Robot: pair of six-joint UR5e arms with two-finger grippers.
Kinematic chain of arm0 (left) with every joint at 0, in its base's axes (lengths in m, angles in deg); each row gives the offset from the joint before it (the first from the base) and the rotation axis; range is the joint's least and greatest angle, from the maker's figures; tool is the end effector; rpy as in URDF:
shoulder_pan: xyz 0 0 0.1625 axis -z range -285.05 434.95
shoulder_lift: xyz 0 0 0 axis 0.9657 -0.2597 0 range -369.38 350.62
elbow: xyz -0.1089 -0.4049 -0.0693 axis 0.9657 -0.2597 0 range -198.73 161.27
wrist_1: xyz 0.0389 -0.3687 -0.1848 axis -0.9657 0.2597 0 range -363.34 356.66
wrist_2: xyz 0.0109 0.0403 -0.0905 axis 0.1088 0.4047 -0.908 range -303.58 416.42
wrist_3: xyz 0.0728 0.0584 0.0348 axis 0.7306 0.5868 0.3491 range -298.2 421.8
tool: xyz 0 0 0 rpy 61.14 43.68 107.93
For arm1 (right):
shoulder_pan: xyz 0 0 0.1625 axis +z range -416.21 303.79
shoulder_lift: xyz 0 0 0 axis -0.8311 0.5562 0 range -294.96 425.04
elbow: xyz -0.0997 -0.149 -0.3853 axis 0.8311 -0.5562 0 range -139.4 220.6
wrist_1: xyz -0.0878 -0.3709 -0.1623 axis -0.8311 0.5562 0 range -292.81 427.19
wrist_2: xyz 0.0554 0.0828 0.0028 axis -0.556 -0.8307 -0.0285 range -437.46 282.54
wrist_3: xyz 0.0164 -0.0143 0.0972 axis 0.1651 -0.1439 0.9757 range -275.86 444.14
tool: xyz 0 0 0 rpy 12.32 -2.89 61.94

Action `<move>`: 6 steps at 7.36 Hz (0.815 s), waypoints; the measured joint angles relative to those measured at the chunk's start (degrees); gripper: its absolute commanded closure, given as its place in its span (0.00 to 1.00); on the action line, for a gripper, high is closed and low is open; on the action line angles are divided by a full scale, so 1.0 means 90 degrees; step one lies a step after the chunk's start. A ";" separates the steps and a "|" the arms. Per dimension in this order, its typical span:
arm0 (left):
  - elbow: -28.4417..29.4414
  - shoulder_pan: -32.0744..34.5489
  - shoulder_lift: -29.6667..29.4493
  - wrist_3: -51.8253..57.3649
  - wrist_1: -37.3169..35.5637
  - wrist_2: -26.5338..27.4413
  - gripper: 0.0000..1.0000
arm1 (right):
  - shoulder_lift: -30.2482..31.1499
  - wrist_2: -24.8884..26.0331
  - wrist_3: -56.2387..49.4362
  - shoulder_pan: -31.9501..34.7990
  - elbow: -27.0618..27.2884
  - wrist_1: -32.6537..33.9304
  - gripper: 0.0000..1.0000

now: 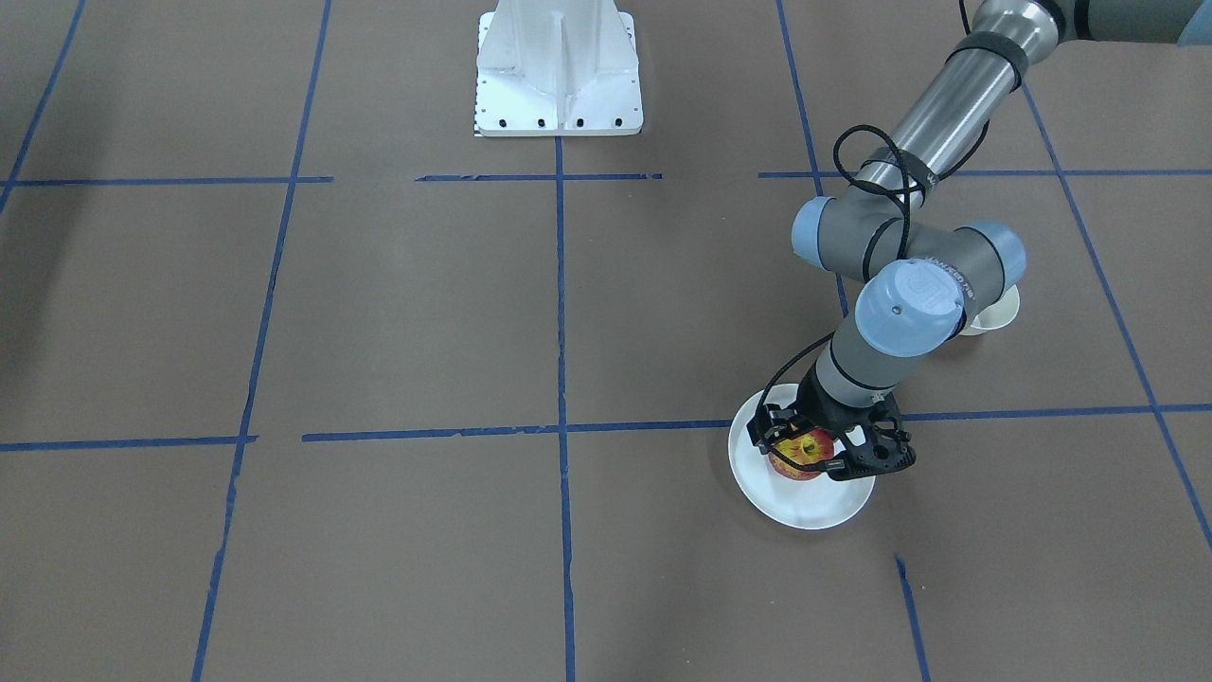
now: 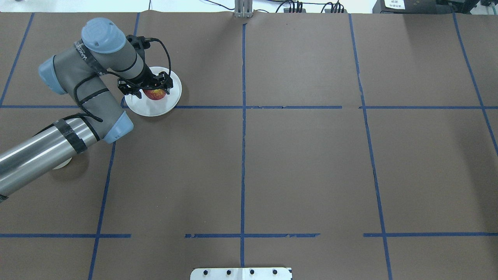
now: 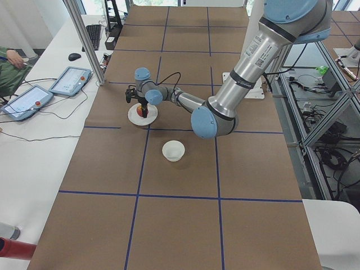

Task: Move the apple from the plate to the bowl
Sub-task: 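Close the left gripper on the apple and lift it off the plate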

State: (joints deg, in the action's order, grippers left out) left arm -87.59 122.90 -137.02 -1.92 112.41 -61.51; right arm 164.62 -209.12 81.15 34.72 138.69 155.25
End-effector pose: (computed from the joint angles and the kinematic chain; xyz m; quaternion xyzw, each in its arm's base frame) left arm 0.4503 -0.6288 0.3858 0.0316 0.4147 -0.0848 0.9055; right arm 0.0740 -0.4205 0.6654 0.0159 -0.3553 -0.0181 0.9344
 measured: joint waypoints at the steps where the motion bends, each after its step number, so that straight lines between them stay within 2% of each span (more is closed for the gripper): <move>1: 0.0019 0.0001 0.0001 0.0000 0.0082 -0.0004 0.85 | 0.0000 0.0000 0.0000 0.0001 0.0000 0.0000 0.00; 2: 0.0015 0.0035 0.0002 0.0001 0.0122 -0.0013 0.91 | 0.0000 0.0000 0.0000 0.0001 0.0000 0.0000 0.00; 4: -0.0114 0.0315 0.0046 0.0042 0.0102 -0.0101 0.91 | 0.0000 0.0000 0.0000 0.0002 0.0000 0.0000 0.00; 6: -0.0843 0.0714 0.0494 0.0403 -0.0214 -0.0476 0.91 | 0.0000 0.0000 0.0000 0.0004 0.0000 0.0000 0.00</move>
State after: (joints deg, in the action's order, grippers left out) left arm -95.18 129.32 -132.57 1.71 110.49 -65.79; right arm 164.62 -209.12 81.15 34.76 138.68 155.26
